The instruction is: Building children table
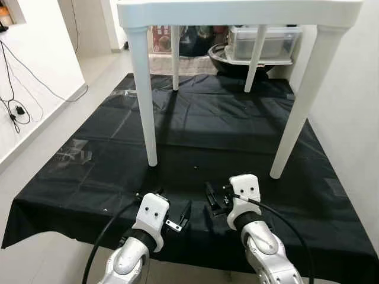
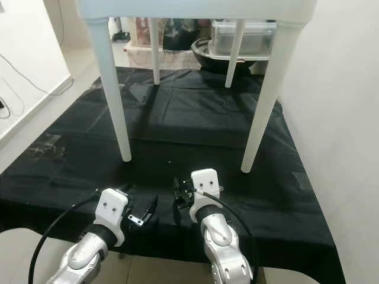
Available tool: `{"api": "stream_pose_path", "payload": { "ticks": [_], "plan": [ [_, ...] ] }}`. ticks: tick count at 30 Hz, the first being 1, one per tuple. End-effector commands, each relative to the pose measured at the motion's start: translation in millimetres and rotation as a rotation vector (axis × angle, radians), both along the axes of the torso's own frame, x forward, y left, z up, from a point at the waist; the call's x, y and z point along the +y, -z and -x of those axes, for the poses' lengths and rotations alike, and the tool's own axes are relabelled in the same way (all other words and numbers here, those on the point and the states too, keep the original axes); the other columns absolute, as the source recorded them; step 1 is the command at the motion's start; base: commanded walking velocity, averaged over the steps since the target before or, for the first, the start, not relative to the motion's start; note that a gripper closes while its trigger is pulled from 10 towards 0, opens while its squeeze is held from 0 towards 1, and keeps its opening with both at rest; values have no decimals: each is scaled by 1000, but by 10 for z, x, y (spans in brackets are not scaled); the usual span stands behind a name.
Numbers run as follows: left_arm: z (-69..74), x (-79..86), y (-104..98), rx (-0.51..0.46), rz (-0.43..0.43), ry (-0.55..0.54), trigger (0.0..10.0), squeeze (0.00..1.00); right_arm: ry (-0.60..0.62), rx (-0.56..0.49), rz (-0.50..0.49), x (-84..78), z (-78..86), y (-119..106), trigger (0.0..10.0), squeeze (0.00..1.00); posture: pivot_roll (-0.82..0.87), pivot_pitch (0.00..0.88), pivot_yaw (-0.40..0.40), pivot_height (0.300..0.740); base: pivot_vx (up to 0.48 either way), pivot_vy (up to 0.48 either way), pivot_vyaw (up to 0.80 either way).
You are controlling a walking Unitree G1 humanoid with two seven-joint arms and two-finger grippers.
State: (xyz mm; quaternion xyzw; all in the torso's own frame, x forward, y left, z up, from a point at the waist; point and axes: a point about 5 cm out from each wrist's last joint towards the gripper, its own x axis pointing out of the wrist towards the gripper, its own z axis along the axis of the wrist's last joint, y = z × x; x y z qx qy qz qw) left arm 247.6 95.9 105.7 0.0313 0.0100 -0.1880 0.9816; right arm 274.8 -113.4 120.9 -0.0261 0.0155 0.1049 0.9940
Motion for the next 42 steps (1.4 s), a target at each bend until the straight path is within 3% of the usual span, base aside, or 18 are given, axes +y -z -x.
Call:
{"api": "stream_pose_path", "payload": {
  "ticks": [1, 7, 27, 42],
  "plan": [
    [11, 14, 81, 48, -8, -6, 10000, 0, -8, 16, -15, -1, 10, 61, 10000, 0, 18, 0, -16, 740, -300, 0, -781],
    [16, 8, 78, 65, -8, -3, 10000, 0, -22, 16, -8, 3, 17, 73, 10000, 0, 19, 0, -15, 740, -309, 0, -774],
    [20, -15, 50, 79, -27, 7, 10000, 0, -24, 59, 16, -6, -8, 145, 10000, 0, 17, 2, -16, 740, -343, 0, 0],
    [13, -43, 65, 94, -52, 10, 10000, 0, -59, 79, 20, 35, -7, 170, 10000, 0, 18, 9, -22, 740, 0, 0, 0]
  ]
}}
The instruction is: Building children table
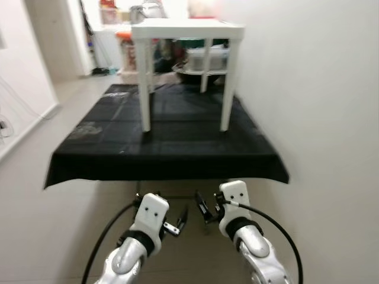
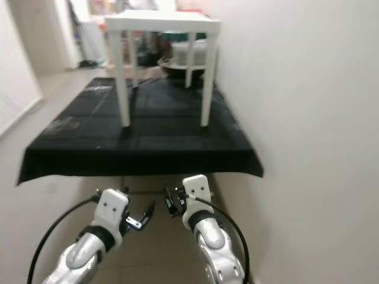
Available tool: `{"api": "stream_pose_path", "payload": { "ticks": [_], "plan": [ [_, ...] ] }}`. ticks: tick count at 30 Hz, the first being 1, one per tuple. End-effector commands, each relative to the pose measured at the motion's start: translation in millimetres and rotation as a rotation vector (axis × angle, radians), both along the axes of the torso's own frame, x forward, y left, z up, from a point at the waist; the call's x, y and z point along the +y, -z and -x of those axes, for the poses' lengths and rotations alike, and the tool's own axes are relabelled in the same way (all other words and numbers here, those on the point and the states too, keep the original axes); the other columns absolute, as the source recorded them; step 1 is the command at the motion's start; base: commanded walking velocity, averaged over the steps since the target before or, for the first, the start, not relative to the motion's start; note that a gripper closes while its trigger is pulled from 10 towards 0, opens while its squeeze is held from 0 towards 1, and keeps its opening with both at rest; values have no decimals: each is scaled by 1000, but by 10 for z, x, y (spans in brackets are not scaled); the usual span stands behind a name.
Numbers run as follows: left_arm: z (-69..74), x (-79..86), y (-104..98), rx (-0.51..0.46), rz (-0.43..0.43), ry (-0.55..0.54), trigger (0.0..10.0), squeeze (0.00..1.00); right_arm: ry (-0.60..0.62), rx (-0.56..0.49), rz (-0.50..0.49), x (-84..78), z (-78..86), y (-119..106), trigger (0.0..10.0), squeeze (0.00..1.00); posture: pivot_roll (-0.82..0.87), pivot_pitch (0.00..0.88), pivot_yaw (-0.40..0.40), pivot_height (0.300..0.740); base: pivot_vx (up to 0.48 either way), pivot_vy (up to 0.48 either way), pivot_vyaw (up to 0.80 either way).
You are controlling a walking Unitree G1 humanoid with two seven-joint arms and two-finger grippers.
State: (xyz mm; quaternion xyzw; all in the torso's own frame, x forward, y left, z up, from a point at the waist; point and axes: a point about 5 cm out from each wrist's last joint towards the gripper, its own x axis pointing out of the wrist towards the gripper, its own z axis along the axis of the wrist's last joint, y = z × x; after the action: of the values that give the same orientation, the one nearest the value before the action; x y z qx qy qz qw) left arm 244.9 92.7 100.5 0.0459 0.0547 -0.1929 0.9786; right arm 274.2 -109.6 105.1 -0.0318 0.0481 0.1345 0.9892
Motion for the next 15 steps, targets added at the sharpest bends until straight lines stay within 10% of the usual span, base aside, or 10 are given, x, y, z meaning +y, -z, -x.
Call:
{"api": "stream_pose_path", "payload": {
  "ticks": [1, 15],
  "plan": [
    [-14, -12, 13, 13, -7, 2, 10000, 0, -2, 14, 3, 0, -13, 12, 10000, 0, 18, 9, -22, 740, 0, 0, 0],
    [-2, -25, 17, 20, -3, -5, 10000, 0, -15, 21, 11, 2, 8, 22, 10000, 0, 16, 12, -28, 740, 0, 0, 0]
  ]
}}
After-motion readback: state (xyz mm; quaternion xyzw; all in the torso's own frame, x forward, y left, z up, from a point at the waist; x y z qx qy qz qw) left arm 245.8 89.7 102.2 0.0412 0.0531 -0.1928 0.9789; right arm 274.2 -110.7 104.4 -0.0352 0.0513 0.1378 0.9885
